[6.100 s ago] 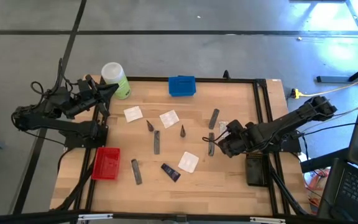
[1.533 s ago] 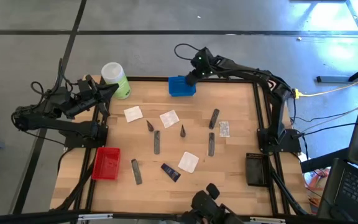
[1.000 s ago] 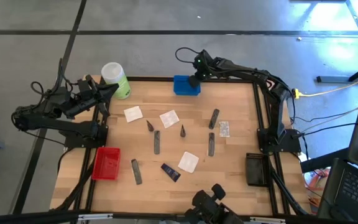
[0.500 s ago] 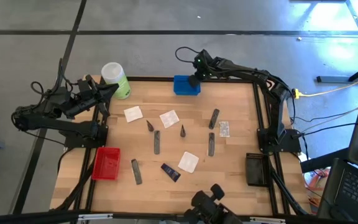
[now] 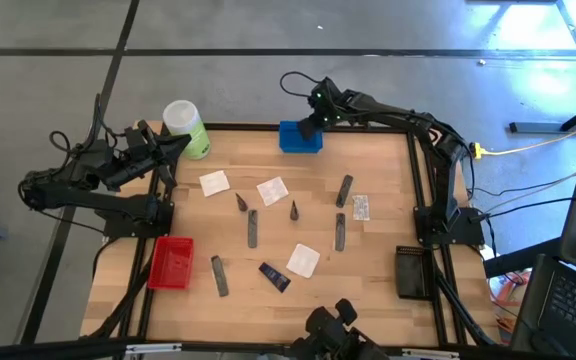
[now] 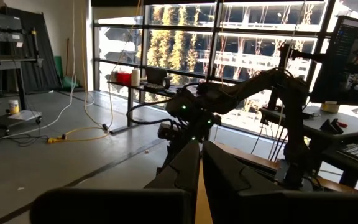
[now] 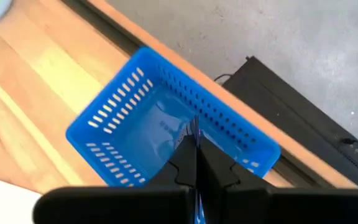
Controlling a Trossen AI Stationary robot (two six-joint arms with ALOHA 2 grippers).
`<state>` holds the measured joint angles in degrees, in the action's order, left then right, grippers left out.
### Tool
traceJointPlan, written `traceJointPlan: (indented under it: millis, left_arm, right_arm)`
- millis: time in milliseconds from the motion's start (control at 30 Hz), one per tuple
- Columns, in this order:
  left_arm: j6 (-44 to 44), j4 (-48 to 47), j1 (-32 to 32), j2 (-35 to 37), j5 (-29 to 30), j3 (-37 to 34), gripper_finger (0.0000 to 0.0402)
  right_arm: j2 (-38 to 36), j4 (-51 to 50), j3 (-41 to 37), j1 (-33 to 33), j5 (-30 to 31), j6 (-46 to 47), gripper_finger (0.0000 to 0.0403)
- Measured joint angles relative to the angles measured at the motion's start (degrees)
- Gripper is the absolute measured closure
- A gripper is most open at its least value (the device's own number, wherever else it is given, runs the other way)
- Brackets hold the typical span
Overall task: Pick & Place Travel size toiletries
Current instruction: Put the blue shaving cream bottle into the blue basket
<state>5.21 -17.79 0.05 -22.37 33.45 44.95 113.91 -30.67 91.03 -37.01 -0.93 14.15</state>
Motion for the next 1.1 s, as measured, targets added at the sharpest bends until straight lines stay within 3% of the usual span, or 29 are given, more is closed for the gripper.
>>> traceJointPlan:
  millis: [267,1100]
  left_arm:
    - [0.0,0.0,0.0,0.0,0.0,0.0,0.0386]
    - [0.0,0.0,0.0,0.0,0.0,0.0,0.0386]
  right_arm:
    - [0.0,-7.6,5.0,-0.1,2.4,-0.1,0.0401]
    - [4.0,-6.7,5.0,-0.4,3.1,-0.3,0.0403]
